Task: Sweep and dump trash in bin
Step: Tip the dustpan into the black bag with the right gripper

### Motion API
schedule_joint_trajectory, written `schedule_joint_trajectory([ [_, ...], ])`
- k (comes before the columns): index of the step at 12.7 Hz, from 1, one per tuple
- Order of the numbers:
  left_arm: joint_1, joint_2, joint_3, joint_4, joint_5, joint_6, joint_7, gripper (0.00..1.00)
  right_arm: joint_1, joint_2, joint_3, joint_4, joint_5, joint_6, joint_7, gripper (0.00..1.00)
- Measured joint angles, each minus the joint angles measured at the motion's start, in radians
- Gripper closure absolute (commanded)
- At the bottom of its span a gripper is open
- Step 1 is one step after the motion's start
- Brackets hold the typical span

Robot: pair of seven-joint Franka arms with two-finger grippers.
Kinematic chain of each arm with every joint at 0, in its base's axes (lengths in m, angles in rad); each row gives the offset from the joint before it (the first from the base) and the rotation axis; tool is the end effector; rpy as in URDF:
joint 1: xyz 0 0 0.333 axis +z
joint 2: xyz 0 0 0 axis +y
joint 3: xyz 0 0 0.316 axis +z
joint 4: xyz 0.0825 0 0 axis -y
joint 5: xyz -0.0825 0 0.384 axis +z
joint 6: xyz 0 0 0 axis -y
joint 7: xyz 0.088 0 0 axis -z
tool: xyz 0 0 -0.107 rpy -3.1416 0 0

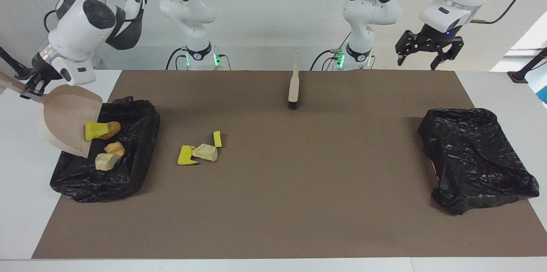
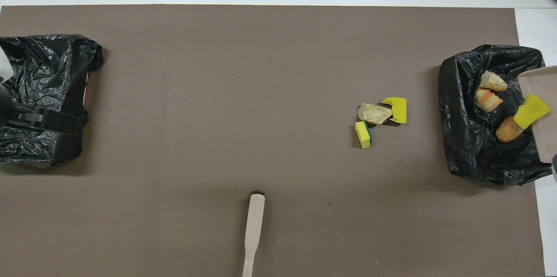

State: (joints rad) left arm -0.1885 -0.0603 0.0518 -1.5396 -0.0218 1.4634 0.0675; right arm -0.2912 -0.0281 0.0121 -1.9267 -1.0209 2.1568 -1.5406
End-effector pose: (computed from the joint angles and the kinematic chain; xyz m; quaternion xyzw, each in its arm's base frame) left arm 0.5194 -0.0730 0.6622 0.9946 -0.1030 -0.0084 0.0121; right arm 0.5503 -0.1935 0.5430 0.5716 0.6843 -0.2773 0.3579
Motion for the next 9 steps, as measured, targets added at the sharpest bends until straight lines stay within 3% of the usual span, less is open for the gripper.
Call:
schedule_joint_trajectory([
  [3,0.001,0.024,0.003,0.027,0.0,-0.001,0.0,0.0,-0.017,-0.002,0.002,-0.011,-0.006,0.054,-0.014,1.0],
  [7,0.024,0.048,0.004,0.074,0.0,-0.016,0.016,0.0,0.021,-0.02,0.017,0.048,0.002,0.056,-0.164,1.0],
  [9,0.025,0.047,0.002,0.083,0.0,-0.016,0.021,0.0,0.033,-0.028,0.024,0.077,0.096,0.034,-0.233,1.0],
])
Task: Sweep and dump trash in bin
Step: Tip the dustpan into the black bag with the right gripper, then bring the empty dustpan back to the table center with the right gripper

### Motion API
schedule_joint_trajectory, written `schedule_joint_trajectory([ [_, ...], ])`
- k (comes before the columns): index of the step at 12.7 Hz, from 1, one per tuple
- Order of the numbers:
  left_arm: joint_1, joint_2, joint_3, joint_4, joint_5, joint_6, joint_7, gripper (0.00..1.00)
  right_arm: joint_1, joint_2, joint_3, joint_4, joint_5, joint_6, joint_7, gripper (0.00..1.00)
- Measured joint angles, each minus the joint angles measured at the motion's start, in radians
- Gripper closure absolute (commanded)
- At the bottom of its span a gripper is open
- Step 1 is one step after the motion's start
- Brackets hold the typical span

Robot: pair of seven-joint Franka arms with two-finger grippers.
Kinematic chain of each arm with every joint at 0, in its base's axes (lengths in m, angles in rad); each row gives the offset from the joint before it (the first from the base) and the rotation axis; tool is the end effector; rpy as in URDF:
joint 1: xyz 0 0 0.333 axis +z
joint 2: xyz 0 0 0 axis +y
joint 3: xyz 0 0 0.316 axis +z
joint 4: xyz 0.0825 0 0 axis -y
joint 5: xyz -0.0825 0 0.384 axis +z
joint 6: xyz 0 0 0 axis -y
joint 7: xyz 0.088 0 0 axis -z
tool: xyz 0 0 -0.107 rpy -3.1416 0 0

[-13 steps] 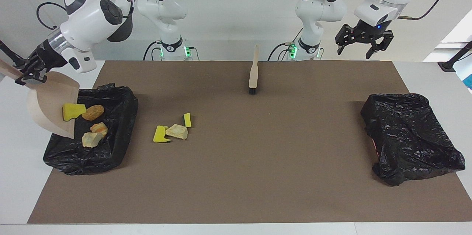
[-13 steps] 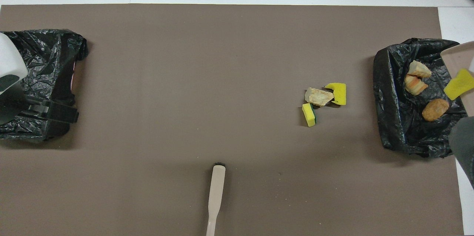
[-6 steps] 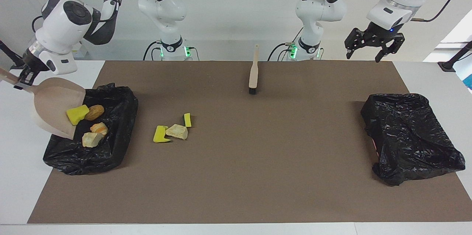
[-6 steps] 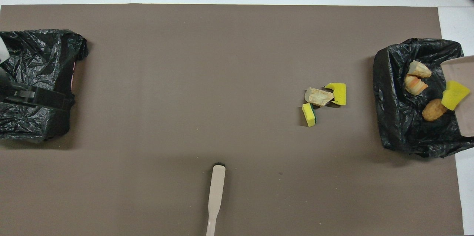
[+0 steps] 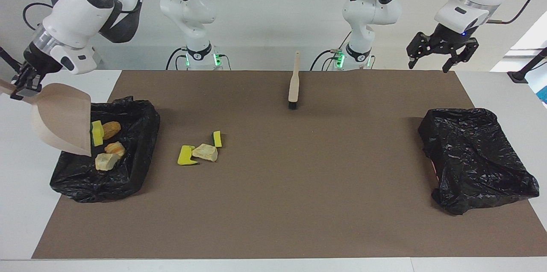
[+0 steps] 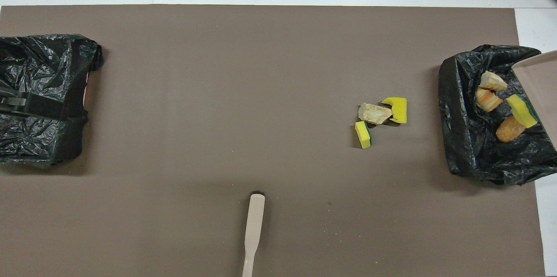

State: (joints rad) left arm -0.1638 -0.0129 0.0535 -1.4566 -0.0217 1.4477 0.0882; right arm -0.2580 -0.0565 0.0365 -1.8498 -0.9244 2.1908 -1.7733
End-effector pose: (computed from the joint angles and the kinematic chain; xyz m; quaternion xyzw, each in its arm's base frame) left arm 0.5338 -0.0614 0.6739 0.9949 -0.1004 0.0019 0.0111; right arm 0.5626 -0.1556 0.5983 0.4982 0.7445 -0.2469 0.3695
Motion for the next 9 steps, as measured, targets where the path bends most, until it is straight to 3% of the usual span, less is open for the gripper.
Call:
schedule_joint_trajectory([
  [9,0.002,0.0,0.001,0.0,0.0,-0.016,0.004,0.0,-0.009,-0.005,-0.005,0.044,0.574,-0.263,-0.052,1.0],
])
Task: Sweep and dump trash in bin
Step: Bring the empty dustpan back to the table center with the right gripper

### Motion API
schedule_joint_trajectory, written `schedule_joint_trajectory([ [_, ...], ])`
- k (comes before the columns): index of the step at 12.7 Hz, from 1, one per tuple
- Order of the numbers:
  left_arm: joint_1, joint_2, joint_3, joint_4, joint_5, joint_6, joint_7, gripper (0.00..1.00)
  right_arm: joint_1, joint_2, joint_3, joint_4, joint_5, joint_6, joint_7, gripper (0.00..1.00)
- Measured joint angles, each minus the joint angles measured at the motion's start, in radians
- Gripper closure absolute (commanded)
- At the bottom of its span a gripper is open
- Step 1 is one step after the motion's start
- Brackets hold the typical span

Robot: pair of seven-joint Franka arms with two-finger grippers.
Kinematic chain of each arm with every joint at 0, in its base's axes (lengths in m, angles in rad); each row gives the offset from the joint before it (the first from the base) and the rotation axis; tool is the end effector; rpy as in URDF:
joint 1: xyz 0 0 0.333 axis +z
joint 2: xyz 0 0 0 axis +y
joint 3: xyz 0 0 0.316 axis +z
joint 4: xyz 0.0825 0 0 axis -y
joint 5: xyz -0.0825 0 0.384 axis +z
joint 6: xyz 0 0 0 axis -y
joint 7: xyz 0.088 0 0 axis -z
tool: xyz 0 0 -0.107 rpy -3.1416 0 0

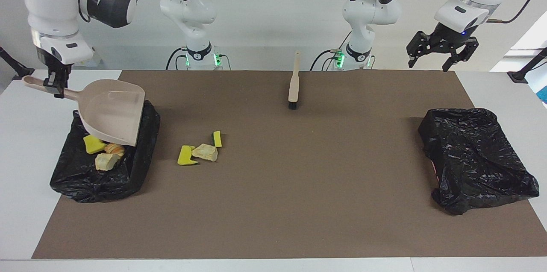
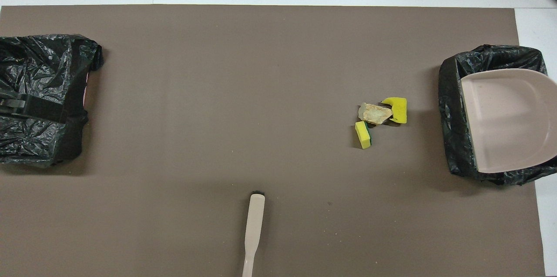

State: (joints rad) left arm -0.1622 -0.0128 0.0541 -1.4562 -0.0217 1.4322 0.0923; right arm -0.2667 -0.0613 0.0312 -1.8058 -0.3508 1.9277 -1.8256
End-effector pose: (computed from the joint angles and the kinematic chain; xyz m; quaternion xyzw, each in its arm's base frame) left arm 0.5323 -0.0601 0.6727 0.9948 -0.1015 -0.0057 0.0111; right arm 0.5412 -0.1540 0.5834 0.6538 0.7320 -0.0989 0.1643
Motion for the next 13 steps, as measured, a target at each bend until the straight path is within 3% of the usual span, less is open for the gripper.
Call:
schedule_joint_trajectory([
  [6,0.005,0.0,0.003,0.0,0.0,-0.003,-0.001,0.0,0.079,-0.003,0.026,-0.016,0.267,-0.091,0.151,1.0],
  [13,0.038,-0.001,0.001,-0.004,0.001,-0.002,0.019,0.0,0.346,0.0,0.035,-0.03,0.276,-0.13,0.783,1.0],
])
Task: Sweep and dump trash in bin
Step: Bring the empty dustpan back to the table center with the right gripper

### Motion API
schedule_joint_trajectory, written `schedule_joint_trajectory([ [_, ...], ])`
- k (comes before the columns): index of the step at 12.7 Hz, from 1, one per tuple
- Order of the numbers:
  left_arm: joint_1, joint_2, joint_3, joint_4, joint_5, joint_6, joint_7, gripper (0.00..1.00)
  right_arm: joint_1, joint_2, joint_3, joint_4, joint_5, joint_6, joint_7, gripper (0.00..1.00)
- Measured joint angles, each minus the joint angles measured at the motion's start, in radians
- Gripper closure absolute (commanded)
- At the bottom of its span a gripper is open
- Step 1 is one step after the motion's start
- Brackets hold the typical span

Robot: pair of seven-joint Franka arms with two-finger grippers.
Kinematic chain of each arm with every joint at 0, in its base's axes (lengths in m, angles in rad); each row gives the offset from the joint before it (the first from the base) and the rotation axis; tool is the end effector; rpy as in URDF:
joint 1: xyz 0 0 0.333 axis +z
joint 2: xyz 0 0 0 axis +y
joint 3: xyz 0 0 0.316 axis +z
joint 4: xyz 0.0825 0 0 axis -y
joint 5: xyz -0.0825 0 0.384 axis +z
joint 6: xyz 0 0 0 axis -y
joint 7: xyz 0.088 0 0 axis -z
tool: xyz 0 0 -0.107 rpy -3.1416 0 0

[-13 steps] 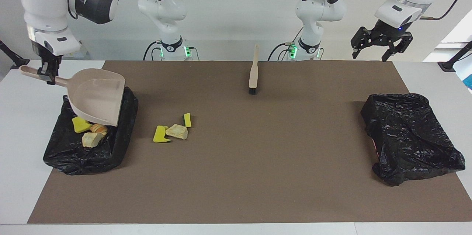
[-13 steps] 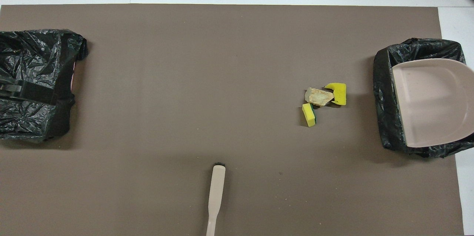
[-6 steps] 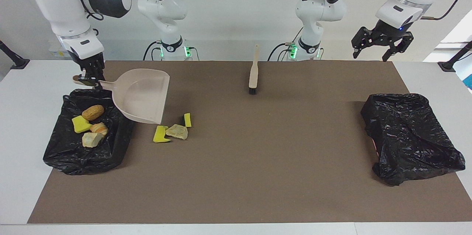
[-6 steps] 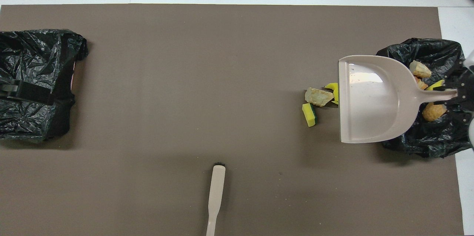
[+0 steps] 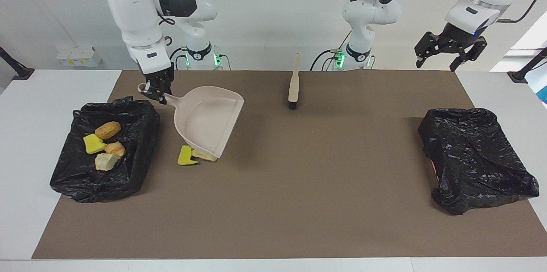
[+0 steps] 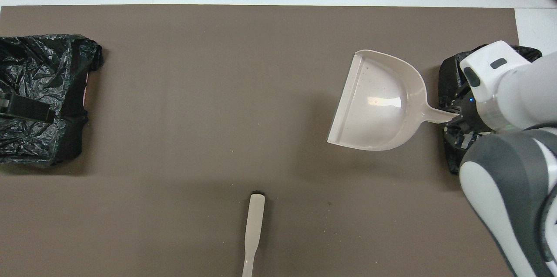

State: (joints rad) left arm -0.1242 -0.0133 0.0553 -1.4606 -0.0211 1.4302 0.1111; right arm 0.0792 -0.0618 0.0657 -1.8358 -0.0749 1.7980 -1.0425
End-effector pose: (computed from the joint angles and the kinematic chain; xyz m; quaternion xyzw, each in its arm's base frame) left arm 0.5339 -0.0391 0.6708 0.9957 -0.0913 -0.0083 0.0110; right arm 0.5413 0.0734 0.5521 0.8237 0.5656 -0.0060 0.0399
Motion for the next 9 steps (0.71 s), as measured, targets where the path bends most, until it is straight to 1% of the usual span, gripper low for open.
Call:
schedule_joint_trajectory([
  [5,0.0,-0.026,-0.008,-0.053,0.018,0.035,0.016,0.0,0.145,0.049,0.004,-0.003,0.002,0.0,0.51,1.0],
  [7,-0.001,-0.036,-0.009,-0.064,0.021,0.037,0.026,0.0,0.191,0.082,0.004,-0.003,0.004,0.034,0.715,1.0],
  [9,-0.001,-0.039,-0.009,-0.068,0.021,0.037,0.044,0.0,0.236,0.12,0.004,-0.001,0.035,0.085,0.93,1.0],
])
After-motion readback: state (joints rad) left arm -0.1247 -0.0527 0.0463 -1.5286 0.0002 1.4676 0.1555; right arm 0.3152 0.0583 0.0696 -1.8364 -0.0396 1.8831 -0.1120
